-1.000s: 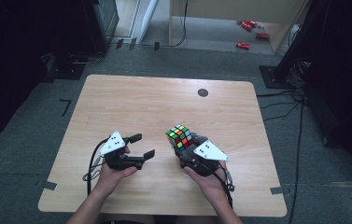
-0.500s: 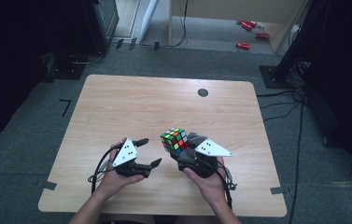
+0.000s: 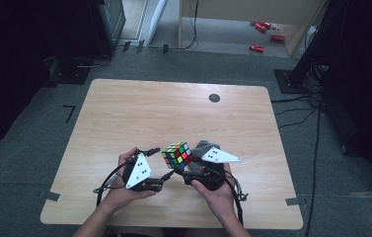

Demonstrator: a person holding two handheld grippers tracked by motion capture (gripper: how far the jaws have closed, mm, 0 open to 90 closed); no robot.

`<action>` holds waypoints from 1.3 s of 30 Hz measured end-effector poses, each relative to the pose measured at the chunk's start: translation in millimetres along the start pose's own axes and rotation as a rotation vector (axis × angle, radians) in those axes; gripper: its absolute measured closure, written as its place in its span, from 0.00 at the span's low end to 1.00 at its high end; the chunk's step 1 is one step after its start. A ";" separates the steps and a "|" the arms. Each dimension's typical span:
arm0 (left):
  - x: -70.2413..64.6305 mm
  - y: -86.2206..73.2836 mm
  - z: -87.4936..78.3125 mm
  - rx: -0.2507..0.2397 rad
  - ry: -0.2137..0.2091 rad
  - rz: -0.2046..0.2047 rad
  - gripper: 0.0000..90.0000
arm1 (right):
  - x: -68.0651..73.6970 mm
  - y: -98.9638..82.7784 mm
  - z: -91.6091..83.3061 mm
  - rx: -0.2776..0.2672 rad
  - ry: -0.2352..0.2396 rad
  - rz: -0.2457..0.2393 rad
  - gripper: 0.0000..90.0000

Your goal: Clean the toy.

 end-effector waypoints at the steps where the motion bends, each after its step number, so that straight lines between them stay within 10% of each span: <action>1: -0.3 -0.1 0.0 -0.001 0.009 0.007 0.21 | 0.7 -0.1 0.7 0.003 -0.003 -0.006 0.38; 18: -9.5 -0.6 0.1 -0.044 0.055 0.126 0.29 | 10.5 -1.6 6.7 0.053 0.026 -0.010 0.38; 39: -14.6 -3.2 4.5 -0.038 0.084 0.171 0.36 | 7.2 -3.9 10.6 0.069 0.017 0.013 0.38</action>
Point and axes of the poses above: each handheld gripper's, and its own axes: z roughly forward along the jaws, y roughly out of its top, x roughly to its left, the point moved 2 cm from there along z, roughly forward along the jaws, and after that the axes turned 13 degrees about x, right-handed, at the moved point
